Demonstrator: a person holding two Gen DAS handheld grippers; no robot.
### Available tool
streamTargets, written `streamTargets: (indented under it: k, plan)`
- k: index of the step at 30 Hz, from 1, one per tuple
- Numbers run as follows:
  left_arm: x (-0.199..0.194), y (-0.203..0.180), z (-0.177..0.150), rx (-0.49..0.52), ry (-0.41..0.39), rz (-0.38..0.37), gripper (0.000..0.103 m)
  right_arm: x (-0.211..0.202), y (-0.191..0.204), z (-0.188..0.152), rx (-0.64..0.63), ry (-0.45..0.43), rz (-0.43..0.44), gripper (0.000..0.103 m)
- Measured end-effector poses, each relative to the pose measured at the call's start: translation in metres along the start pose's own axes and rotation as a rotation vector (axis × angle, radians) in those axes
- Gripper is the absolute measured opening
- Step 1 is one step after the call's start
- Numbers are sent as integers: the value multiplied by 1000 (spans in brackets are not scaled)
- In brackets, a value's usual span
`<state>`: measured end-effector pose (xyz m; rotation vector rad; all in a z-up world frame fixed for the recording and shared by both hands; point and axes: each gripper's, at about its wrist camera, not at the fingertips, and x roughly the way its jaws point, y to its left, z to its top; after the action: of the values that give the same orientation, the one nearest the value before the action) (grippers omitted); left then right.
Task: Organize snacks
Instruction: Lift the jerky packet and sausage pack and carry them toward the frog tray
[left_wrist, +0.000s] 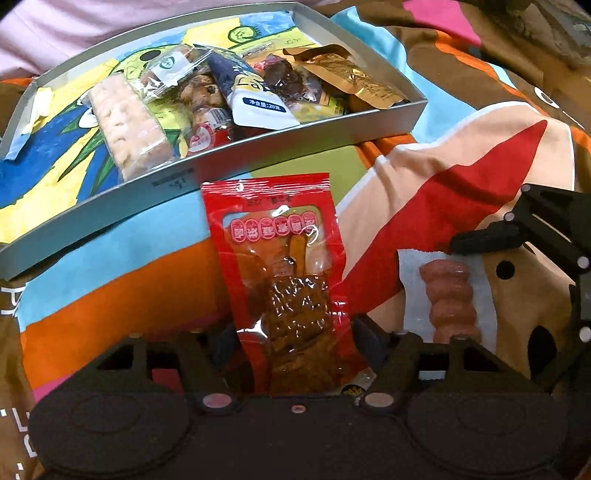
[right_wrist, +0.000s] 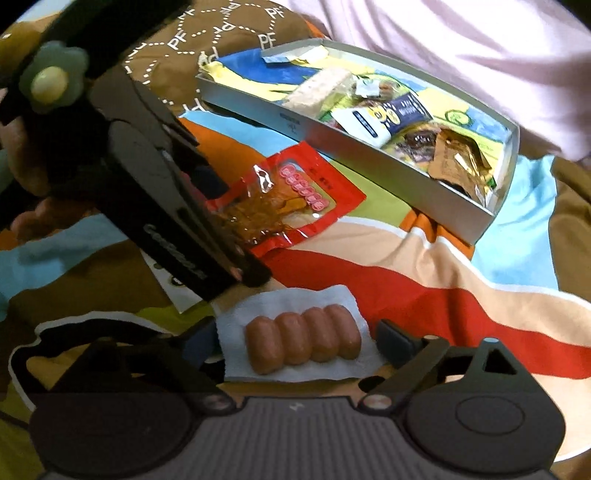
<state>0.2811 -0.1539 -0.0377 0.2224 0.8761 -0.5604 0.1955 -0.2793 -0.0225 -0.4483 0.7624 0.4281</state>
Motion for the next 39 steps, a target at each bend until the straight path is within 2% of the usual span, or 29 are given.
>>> streamTargets:
  k: [3, 6, 10, 16, 20, 26, 34, 36, 39]
  plan:
    - [-3, 2, -2, -9, -2, 1, 63, 4, -6, -1, 49, 22, 32, 94]
    - [-7, 3, -7, -17, -4, 4, 62, 5, -13, 0, 97, 29, 77, 85]
    - [-12, 2, -14, -13, 0, 21, 62, 3, -10, 0, 103, 20, 73, 81]
    - [-29, 8, -33, -2, 21, 43, 61, 1, -8, 0, 109, 16, 61, 79]
    - [-35, 12, -43, -14, 2, 51, 61, 3, -5, 2, 106, 4, 46, 80]
    - [-27, 1, -36, 67, 22, 86, 68, 9, -4, 4, 99, -23, 15, 80]
    - [-29, 2, -37, 95, 8, 65, 60, 9, 0, 5, 71, -31, 1, 80]
    - [-33, 1, -39, 102, 2, 73, 50, 8, 2, 6, 60, -35, -4, 80]
    - [-39, -6, -44, 142, 9, 113, 49, 6, 4, 5, 48, -43, -10, 80]
